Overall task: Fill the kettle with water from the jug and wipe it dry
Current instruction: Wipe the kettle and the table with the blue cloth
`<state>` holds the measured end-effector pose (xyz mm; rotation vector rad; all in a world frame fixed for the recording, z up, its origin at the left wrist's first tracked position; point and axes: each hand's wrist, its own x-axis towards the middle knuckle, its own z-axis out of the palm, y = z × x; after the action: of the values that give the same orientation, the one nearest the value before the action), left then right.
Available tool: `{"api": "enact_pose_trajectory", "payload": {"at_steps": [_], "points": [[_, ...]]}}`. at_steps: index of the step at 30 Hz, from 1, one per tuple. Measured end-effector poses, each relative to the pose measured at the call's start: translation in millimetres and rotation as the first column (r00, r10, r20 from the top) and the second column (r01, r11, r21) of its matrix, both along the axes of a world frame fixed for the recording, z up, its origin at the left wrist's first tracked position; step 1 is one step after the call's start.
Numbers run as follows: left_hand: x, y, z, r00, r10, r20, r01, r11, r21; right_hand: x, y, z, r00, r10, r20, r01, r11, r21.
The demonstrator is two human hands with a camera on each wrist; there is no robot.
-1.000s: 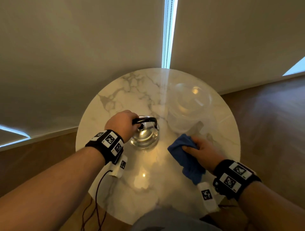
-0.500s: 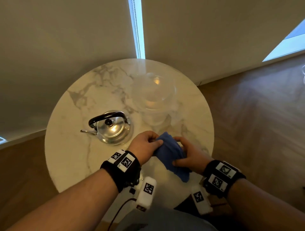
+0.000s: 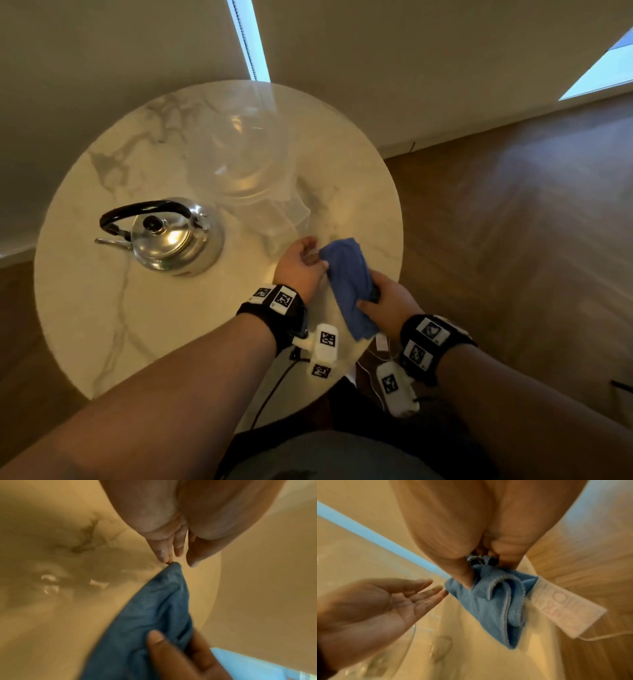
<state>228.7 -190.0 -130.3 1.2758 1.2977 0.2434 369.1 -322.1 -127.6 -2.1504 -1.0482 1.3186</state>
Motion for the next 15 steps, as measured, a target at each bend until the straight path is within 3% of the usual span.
{"api": "enact_pose_trajectory", "payload": {"at_steps": [2,3,5,7,9,11,15], "points": [[-3.3,-12.6,-4.4,0.969,-0.204,-0.136,0.23,0.95,0.213,3.3,3.0,-4.5,0.993,0.045,0.107,-0.046,0.999,0.01],[-7.0,-20.0,-6.1,0.907,-0.336,-0.254,0.405,0.861,0.307,5.0,1.2,-7.4,0.978,0.066,0.197,-0.07,0.998,0.012],[-16.3,-34.6,-5.5,0.707,-0.533,-0.466,0.701,0.616,0.359,6.7,-6.1,-12.8,0.909,0.107,0.403,-0.132,0.991,0.035],[-28.5,-46.3,-1.0,0.576,-0.606,-0.549,0.815,0.477,0.329,4.0,-11.0,-13.6,0.823,0.175,0.541,-0.267,0.959,0.096],[-49.1,-53.4,-0.1,0.535,-0.599,-0.595,0.841,0.444,0.309,0.2,-11.5,-15.5,0.744,0.353,0.568,-0.447,0.894,0.029],[-76.8,-60.7,2.2,0.539,-0.571,-0.62,0.832,0.477,0.284,-2.6,-10.1,-21.2,0.721,0.51,0.47,-0.53,0.842,-0.1],[-151.5,-80.7,5.8,0.53,-0.536,-0.657,0.805,0.562,0.19,-2.0,-4.3,-19.5,0.733,0.535,0.421,-0.517,0.84,-0.166]]}}
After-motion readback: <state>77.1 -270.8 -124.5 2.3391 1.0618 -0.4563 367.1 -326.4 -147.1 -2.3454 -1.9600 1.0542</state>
